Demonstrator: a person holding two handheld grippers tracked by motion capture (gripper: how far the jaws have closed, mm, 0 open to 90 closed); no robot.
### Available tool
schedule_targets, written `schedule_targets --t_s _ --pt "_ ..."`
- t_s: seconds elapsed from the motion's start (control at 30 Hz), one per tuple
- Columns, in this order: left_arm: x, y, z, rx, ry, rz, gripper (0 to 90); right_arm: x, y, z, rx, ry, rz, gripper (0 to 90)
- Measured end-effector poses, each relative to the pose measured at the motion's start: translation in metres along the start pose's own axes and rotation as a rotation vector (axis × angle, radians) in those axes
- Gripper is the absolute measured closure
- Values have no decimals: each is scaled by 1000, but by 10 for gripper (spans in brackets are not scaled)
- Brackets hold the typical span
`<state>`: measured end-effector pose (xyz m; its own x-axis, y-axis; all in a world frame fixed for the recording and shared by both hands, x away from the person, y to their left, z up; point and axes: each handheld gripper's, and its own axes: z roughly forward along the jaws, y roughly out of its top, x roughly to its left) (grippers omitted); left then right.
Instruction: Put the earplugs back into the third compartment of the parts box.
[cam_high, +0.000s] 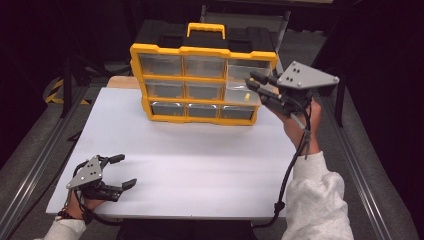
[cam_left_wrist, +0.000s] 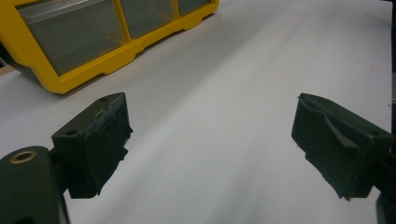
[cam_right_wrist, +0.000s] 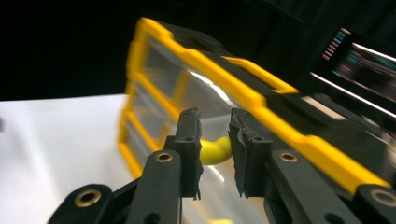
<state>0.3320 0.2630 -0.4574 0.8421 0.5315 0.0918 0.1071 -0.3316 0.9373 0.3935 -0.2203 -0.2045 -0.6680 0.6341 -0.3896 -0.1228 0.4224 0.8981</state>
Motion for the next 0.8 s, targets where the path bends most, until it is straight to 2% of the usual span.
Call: schedule_targets --t_s 0.07,0.1,0.2,0.27,0.4,0.47,0.6,0.73,0.8 --pt "1 1 2 7 -7 7 125 -13 3 3 25 -29 23 732" --pt "2 1 2 5 -9 6 125 -21 3 7 49 -59 35 727" --pt "0 1 2 5 -12 15 127 -37 -3 17 73 -70 112 717" --pt "-1 1 1 3 -13 21 128 -42 -7 23 106 -84 129 707" --pt "0 1 1 -10 -23 16 129 -46 -14 31 142 -96 168 693" --pt "0 1 1 -13 -24 13 129 -46 -16 31 138 -88 184 685" --pt "-1 1 -2 -12 -20 17 130 -45 -14 32 149 -102 169 658" --pt "-2 -1 -2 -1 -20 19 131 -44 -13 34 164 -127 157 546" --pt "-2 -1 -3 -3 -20 20 132 -44 -14 35 169 -152 167 417"
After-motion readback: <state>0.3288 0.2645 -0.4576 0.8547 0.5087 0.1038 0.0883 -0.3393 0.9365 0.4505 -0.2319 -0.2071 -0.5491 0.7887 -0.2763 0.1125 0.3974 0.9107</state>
